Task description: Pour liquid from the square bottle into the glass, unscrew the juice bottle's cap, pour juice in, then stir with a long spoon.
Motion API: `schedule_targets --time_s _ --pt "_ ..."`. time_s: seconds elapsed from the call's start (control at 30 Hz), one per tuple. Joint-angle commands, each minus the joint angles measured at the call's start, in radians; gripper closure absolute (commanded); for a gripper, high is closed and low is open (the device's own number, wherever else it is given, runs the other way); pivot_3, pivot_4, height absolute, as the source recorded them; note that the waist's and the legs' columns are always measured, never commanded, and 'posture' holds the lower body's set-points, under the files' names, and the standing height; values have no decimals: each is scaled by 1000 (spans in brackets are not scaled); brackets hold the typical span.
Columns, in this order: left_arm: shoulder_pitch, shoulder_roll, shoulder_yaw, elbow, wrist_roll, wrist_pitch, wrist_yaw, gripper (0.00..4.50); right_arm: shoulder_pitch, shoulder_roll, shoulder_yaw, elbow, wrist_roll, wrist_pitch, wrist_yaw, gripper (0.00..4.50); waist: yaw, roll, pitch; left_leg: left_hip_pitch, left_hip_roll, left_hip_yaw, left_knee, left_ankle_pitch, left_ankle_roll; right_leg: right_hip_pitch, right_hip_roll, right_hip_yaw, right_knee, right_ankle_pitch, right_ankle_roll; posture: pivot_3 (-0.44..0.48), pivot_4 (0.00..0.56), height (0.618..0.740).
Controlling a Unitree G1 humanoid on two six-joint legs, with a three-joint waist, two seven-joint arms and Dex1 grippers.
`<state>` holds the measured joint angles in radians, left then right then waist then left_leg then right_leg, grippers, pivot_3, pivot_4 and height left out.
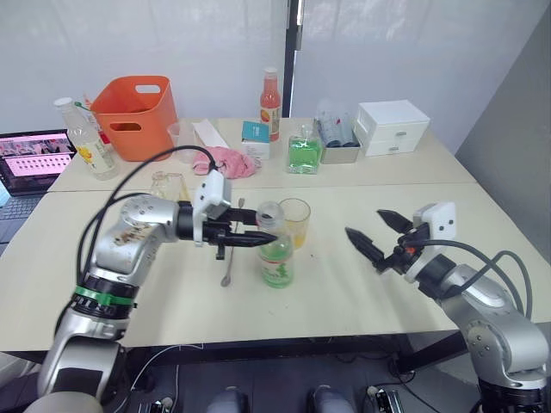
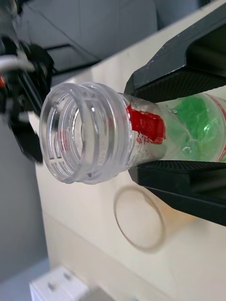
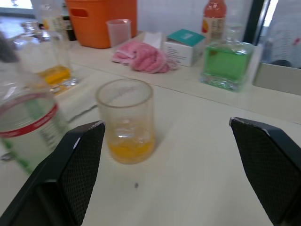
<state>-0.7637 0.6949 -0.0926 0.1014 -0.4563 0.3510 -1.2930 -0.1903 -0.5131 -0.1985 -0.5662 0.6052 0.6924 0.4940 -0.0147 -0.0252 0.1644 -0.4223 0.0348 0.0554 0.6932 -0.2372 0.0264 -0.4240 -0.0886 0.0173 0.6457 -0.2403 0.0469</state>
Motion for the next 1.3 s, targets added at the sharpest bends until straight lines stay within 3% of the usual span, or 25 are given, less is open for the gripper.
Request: schedule_targets --time_s 0.03,0.2,0.33,0.53,0.8,0.97,1.3 --pt "-60 21 46 39 20 -35 -5 3097 -24 -27 24 -55 52 55 11 29 3 0 0 0 0 0 0 0 0 0 0 0 0 0 0 0 150 715" --pt "-86 17 53 72 36 -47 -8 3097 -35 -32 27 -58 74 86 -5 29 16 -1 0 -3 -1 2 1 -1 1 0 -2 -2 -2 0 1 0 150 715" --pt "-208 -81 23 249 172 -237 104 3097 -59 -19 61 -18 36 83 -28 29 29 -2 1 -4 -1 3 3 0 1 0 -1 -4 -2 0 1 0 150 715" --pt "-273 -155 8 417 268 -417 149 3097 -58 -17 78 -13 31 83 -48 29 24 -2 1 -5 -2 3 2 -1 2 0 -2 -4 -3 0 1 0 150 715" --pt "-436 -266 -79 862 521 -897 364 3097 -79 2 99 -5 22 93 -94 29 26 -3 2 -8 -3 3 3 -1 2 -2 -2 -5 -4 1 2 0 150 715" --pt "-469 -314 -101 986 604 -1039 481 3097 -77 22 108 -18 25 99 -119 29 27 -3 2 -9 -3 3 3 -1 3 -2 -3 -5 -4 1 2 0 150 715" --pt "-500 -352 -234 1106 893 -1176 932 3097 -72 66 120 -47 29 109 -174 29 27 -3 2 -9 -3 3 3 -1 3 -2 -3 -6 -4 1 3 0 150 715"
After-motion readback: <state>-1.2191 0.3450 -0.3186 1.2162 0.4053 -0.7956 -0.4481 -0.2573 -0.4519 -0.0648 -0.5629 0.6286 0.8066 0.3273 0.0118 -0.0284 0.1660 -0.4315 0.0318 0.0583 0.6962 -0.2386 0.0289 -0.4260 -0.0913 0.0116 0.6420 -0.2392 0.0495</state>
